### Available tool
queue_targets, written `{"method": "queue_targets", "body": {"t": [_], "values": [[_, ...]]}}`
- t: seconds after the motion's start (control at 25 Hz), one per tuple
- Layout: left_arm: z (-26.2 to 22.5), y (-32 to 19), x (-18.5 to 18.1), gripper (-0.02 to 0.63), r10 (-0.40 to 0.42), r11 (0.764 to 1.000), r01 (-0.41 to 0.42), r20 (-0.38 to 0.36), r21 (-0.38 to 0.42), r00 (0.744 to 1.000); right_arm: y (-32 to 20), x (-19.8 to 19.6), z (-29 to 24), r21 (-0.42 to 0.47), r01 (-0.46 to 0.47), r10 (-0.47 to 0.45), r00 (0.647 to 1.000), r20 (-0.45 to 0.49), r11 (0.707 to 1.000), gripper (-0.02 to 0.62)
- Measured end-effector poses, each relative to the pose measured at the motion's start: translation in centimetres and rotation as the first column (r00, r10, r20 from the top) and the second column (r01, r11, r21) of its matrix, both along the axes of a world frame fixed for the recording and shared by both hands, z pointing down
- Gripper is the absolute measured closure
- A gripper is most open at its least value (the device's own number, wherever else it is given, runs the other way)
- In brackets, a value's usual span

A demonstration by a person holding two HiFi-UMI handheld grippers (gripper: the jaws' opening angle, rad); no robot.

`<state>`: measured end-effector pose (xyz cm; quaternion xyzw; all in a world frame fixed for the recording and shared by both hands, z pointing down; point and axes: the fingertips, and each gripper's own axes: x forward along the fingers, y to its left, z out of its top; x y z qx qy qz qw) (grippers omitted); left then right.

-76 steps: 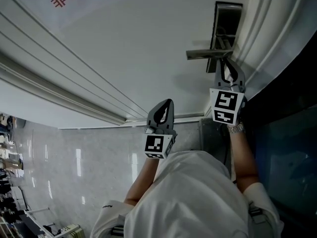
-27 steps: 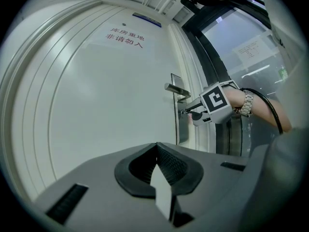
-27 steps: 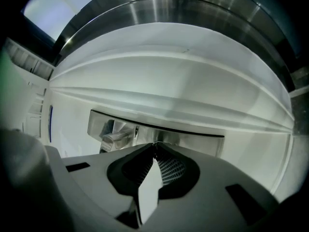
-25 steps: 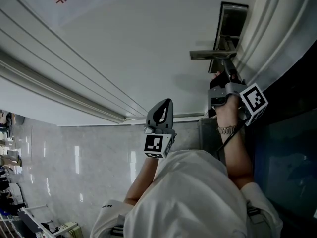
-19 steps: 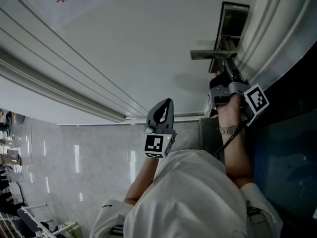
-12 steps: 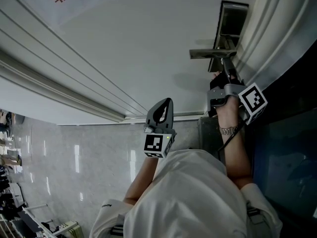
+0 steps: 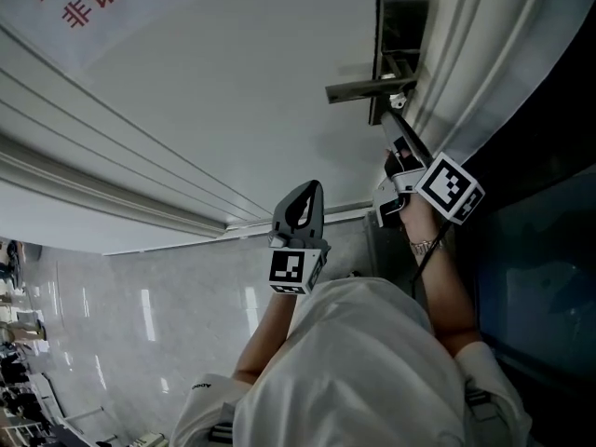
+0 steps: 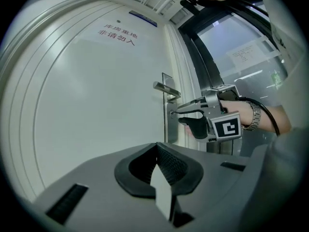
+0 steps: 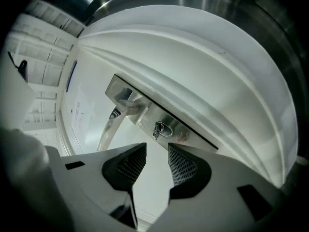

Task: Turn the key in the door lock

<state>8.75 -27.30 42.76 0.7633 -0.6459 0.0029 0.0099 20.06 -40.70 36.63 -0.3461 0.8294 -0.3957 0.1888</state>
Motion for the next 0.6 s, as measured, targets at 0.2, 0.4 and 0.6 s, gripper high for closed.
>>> {"method": "queue_targets", "body": {"t": [0.2, 0.4, 0.6], "values": [[0.2, -0.2, 0.7, 0.597, 0.058, 0.998, -0.059, -0.01, -0.007, 0.998, 0.5, 1.2, -0.5, 0.211, -0.027, 0.091, 0.95, -0.3, 0.977, 0.482], [0.7, -1.0, 0.0, 0.597, 0.114, 0.993, -0.115, -0.023, -0.023, 0.993, 0.7, 1.1, -1.0, 0.428, 0.051, 0.231, 0.782, -0.579, 0.902, 0.482], [-1.0, -2.1, -0.7, 0.597, 0.167, 0.986, -0.166, -0.037, 0.027, 0.985, 0.5, 1.2, -1.2, 0.564, 0.279, 0.429, 0.421, -0.799, 0.778, 0.482]]}}
